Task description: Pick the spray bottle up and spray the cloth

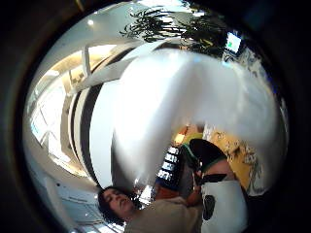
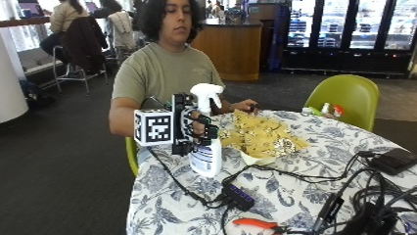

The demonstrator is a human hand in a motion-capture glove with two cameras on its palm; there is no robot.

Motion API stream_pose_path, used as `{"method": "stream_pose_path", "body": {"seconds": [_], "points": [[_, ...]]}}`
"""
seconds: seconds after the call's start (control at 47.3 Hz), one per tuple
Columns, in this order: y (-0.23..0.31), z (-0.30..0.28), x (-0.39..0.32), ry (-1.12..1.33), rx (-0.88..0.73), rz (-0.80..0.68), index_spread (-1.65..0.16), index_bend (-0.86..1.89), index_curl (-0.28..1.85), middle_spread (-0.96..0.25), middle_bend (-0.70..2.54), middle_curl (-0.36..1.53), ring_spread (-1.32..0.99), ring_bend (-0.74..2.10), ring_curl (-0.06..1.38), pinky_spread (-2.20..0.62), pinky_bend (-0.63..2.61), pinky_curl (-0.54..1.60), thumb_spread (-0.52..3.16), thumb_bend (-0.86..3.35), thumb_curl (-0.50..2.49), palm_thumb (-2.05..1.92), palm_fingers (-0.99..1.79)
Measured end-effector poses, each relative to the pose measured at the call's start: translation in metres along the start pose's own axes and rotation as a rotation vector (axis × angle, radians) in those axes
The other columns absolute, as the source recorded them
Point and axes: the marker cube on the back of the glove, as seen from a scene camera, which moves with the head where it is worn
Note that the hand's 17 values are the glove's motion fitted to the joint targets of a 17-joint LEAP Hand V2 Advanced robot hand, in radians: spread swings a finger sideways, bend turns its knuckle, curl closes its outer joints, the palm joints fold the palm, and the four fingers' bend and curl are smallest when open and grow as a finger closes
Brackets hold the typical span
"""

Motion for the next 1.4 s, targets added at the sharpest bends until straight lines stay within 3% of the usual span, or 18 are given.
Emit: {"method": "stream_pose_path", "body": {"seconds": [0.338, 0.486, 0.592, 0.761, 0.993, 1.395], "points": [[-0.050, 0.031, 0.006, -0.028, 0.052, 0.032, -0.24, 0.08, 0.17, 0.00, 0.29, 0.38, -0.09, 0.65, 0.38, 0.05, 0.59, 0.38, 0.85, -0.03, 0.39, 0.76, 0.55], [-0.055, 0.029, -0.015, -0.092, 0.040, 0.053, -0.25, 0.32, 0.27, -0.08, 0.47, 0.43, -0.12, 0.56, 0.33, 0.00, 0.29, 0.29, 0.83, 0.05, 0.44, 0.96, 1.06], [-0.050, 0.018, -0.042, -0.115, -0.005, 0.004, -0.24, 0.16, 0.30, -0.11, 0.55, 0.48, -0.15, 0.65, 0.40, -0.13, 0.41, 0.35, 0.72, 0.04, 0.49, 1.02, 1.34], [-0.041, 0.003, -0.109, 0.017, -0.300, 0.021, -0.25, 0.24, 0.36, -0.15, 0.60, 0.51, -0.17, 0.71, 0.45, -0.23, 0.48, 0.40, 0.65, -0.01, 0.54, 1.03, 1.41], [-0.022, 0.037, -0.140, 0.489, -0.907, 0.327, -0.25, 0.31, 0.45, -0.17, 0.64, 0.54, -0.19, 0.73, 0.47, -0.27, 0.51, 0.42, 0.60, -0.02, 0.61, 1.03, 1.39], [0.017, 0.120, -0.025, 1.034, -1.258, 0.747, -0.25, 0.28, 0.51, -0.18, 0.67, 0.55, -0.20, 0.75, 0.48, -0.27, 0.53, 0.44, 0.64, -0.02, 0.68, 1.04, 1.36]]}}
